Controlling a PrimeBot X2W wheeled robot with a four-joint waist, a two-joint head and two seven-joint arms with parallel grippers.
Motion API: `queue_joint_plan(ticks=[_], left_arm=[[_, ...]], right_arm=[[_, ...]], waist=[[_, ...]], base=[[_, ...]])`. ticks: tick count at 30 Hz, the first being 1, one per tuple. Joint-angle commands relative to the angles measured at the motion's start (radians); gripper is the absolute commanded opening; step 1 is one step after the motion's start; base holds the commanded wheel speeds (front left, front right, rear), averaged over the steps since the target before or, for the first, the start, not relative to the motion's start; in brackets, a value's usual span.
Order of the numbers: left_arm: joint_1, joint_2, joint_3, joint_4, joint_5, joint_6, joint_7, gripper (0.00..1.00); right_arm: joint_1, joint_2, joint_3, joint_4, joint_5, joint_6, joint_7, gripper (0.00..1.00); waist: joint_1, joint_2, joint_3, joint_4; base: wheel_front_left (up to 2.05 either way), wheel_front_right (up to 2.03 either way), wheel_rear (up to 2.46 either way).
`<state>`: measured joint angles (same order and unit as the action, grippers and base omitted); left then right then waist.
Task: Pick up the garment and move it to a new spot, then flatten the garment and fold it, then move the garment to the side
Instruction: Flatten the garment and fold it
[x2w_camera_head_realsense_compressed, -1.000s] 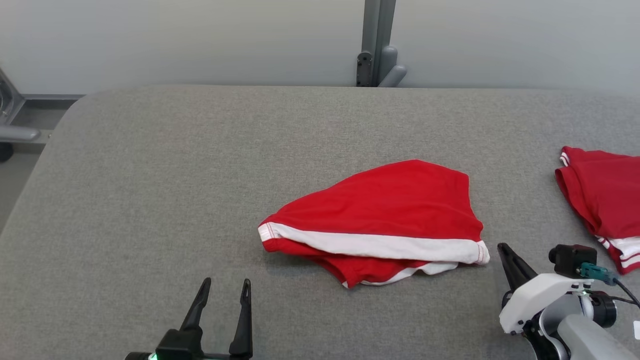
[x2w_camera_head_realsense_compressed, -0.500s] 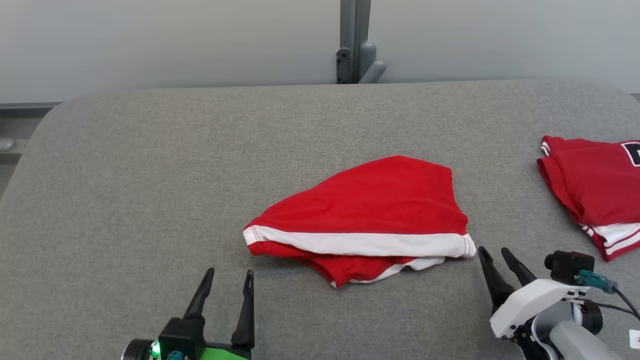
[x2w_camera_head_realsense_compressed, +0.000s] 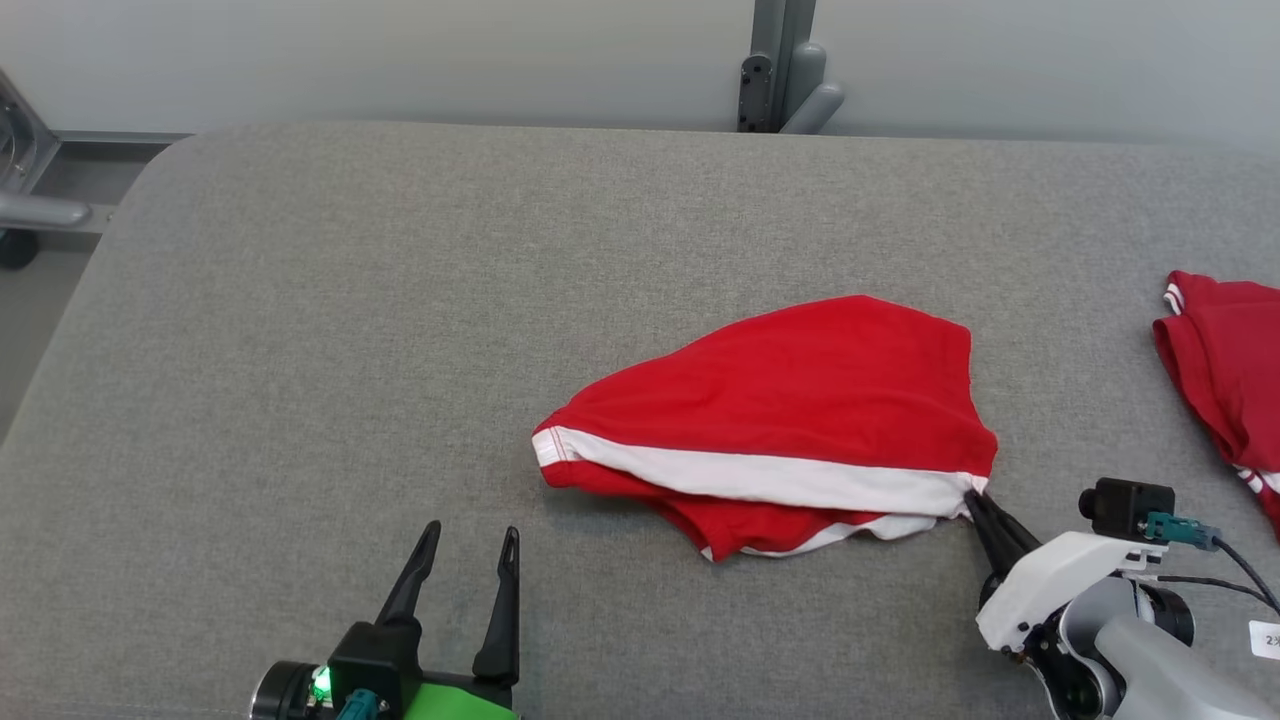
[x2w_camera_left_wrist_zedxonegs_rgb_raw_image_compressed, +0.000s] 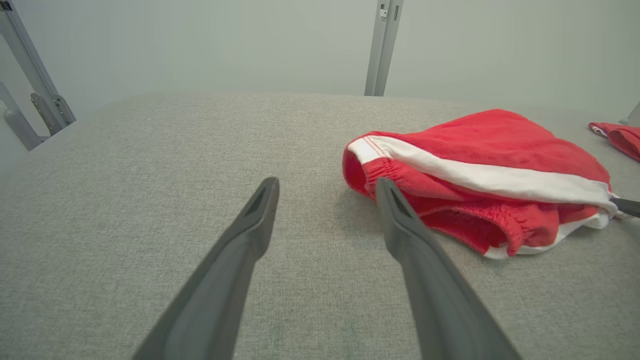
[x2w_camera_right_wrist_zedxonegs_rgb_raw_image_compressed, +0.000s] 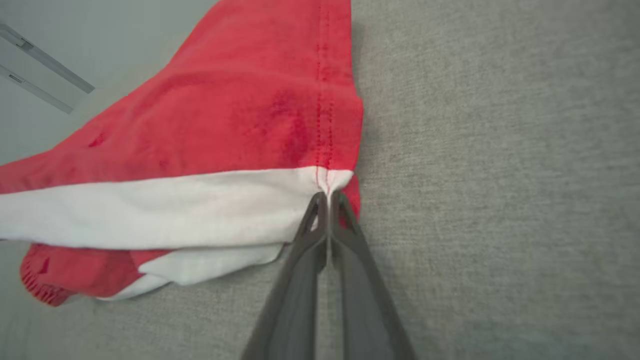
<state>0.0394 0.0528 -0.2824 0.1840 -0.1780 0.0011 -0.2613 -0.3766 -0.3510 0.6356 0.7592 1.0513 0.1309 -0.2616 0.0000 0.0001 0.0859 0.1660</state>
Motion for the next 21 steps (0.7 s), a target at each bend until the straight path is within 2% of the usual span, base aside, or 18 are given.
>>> queue_joint_plan(ticks=[1,9,11,15,21], left_arm=[[-0.014,0.0,0.004,-0.003,-0.002,0.007,-0.004,1.0],[-0.012,-0.001,0.019,-0.01,-0.006,0.004,-0.004,1.0],[-0.015,-0.001,0.016,-0.01,-0.018,-0.015,-0.004,1.0],[-0.018,0.0,-0.016,0.017,-0.056,-0.078,0.004,1.0],[-0.035,0.022,-0.075,0.071,-0.093,-0.114,0.069,1.0]], right_arm=[[-0.011,-0.021,0.009,-0.001,0.008,-0.001,-0.003,0.0],[0.044,-0.096,-0.047,-0.08,-0.08,-0.001,-0.004,0.0],[0.061,-0.108,-0.059,-0.092,-0.107,-0.001,-0.004,0.0],[0.084,-0.112,-0.073,-0.109,-0.136,-0.001,-0.004,0.0],[0.092,-0.101,-0.077,-0.116,-0.151,-0.001,-0.004,0.0]], waist=[[0.0,-0.0001,0.005,0.0],[0.0,-0.0001,-0.003,-0.05],[0.0,-0.0001,-0.006,-0.063],[0.0,-0.0001,-0.011,-0.086],[0.0,-0.0001,-0.022,-0.103]], base=[[0.0,0.0,0.0],[0.0,0.0,0.0],[0.0,0.0,0.0],[0.0,0.0,0.0],[0.0,0.0,0.0]])
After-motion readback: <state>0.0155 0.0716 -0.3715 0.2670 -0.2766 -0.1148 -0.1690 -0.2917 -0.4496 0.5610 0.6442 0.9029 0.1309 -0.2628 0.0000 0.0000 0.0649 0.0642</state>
